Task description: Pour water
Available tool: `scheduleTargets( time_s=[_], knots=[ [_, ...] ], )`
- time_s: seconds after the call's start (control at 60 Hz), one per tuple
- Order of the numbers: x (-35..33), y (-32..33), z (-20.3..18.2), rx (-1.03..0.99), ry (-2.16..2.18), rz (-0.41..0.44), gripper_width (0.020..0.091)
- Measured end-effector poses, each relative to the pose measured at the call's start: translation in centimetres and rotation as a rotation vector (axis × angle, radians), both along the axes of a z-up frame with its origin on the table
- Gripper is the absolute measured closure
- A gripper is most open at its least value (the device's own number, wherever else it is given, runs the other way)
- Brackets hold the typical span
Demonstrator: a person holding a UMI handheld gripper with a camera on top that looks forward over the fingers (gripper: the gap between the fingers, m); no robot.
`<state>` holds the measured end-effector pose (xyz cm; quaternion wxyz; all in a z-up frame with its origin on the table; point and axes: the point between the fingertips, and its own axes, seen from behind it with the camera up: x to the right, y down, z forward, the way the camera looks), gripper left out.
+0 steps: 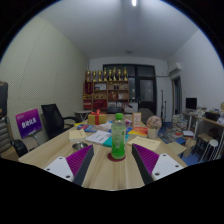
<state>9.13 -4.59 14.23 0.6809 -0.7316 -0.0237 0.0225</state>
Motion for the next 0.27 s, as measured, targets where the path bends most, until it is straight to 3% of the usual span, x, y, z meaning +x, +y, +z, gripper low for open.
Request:
scheduleTargets(
  time_s=[0.267],
  knots=[
    [-0.1,-11.5,0.8,0.03,-0.044,-0.012,0.026]
  ],
)
